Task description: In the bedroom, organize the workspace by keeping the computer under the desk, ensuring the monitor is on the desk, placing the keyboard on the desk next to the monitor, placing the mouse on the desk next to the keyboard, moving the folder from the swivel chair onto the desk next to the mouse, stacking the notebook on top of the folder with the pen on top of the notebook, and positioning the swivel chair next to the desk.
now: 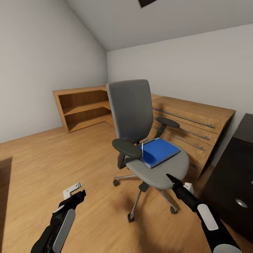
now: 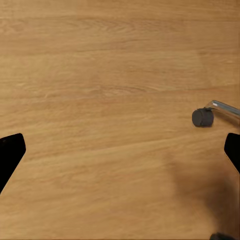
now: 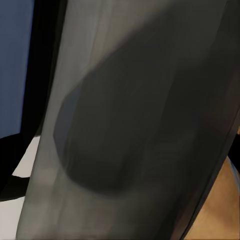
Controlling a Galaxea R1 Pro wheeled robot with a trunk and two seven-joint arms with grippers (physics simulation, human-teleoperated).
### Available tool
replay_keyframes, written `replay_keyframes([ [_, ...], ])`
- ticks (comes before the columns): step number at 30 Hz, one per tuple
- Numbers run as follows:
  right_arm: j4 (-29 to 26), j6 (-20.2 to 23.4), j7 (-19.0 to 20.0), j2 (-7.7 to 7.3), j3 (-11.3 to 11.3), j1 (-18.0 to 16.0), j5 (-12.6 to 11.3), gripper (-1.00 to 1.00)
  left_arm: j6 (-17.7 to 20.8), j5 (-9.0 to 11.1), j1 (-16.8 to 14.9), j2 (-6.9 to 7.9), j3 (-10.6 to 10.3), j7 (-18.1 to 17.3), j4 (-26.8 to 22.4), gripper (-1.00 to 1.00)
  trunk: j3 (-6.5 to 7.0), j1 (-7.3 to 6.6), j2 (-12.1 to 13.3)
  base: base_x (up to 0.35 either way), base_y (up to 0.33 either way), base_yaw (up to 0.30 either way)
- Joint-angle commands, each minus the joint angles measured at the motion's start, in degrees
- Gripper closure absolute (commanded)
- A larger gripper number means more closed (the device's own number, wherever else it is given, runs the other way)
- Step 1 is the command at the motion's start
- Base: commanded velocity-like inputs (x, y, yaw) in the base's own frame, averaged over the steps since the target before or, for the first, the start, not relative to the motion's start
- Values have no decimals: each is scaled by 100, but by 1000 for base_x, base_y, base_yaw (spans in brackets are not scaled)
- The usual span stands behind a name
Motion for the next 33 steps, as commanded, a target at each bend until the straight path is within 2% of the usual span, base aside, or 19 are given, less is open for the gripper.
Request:
replay_keyframes([
  [1, 12, 12, -139, 4, -11, -1, 117, -100, 16, 56, -4, -4, 6, 30, -7, -100, -8, 4, -1, 318, 34, 54],
  [14, 12, 12, -134, 4, -11, -1, 117, -100, 20, 55, -4, -7, 2, 30, -5, -100, -43, 4, -1, 311, 5, 63],
  [19, 12, 12, -138, 4, -11, -1, 117, -100, 18, 57, -4, -5, 2, 36, 1, -100, -43, 4, -1, 88, 0, 1],
  [33, 12, -5, -146, 4, -11, -1, 128, -100, 25, 57, -4, -4, 3, 38, 2, -100, -43, 4, -1, -290, 0, 0],
])
